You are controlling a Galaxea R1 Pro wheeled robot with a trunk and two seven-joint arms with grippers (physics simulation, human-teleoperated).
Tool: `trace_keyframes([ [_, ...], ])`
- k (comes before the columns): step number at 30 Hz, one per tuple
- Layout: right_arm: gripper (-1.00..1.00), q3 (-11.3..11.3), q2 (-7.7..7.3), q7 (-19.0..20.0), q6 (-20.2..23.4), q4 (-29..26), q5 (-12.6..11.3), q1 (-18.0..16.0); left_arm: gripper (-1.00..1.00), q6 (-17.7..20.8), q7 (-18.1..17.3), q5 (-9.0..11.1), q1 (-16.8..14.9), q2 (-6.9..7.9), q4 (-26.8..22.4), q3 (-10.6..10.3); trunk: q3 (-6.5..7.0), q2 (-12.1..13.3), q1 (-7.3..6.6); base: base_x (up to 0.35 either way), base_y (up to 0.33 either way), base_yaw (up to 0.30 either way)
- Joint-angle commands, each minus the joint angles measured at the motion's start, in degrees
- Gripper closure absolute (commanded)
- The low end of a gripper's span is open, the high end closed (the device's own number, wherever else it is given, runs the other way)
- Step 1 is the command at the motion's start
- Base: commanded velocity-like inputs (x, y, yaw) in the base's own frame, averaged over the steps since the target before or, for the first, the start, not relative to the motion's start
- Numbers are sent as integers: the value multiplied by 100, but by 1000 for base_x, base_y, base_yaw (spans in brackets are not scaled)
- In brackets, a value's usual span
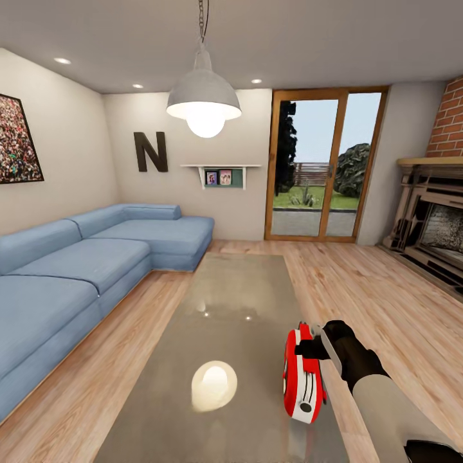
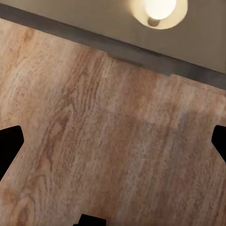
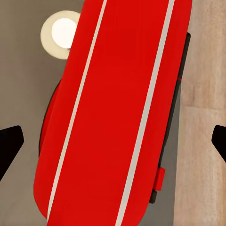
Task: Turn on the radio receiver that's on the table in the living room.
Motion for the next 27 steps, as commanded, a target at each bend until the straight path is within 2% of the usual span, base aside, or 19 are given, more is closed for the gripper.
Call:
trace_keyframes([
  [1, -100, 0, 0, 0, 0, 2, 0, 0, -100, 0, 0, 0, 0, -1, 0, 0, 0, 0, 0, 0, 0, 0],
  [4, -100, 0, 0, 0, 0, 5, 0, 0, -100, 0, 0, 0, 0, -1, 0, 0, 0, 0, 0, 0, 0, 0],
  [15, -100, 0, 0, 0, 0, 26, -5, 0, -100, 0, 0, 0, 0, -6, 0, 0, -197, -441, 242, 0, 0, 0],
  [23, -100, 0, 0, 0, 0, 51, -8, 0, -100, 4, 0, 0, 1, -6, 0, 0, -197, -441, 242, 0, 0, 0],
  [24, 100, 0, 0, 0, 0, 53, -8, 0, -100, 6, 0, 0, 1, -7, 0, 0, -197, -441, 242, 0, 0, 0],
  [27, 100, 0, 0, 0, 0, 64, -3, 0, -100, 6, 0, 0, 0, -7, 0, 0, -197, -441, 242, 0, 0, 0],
])
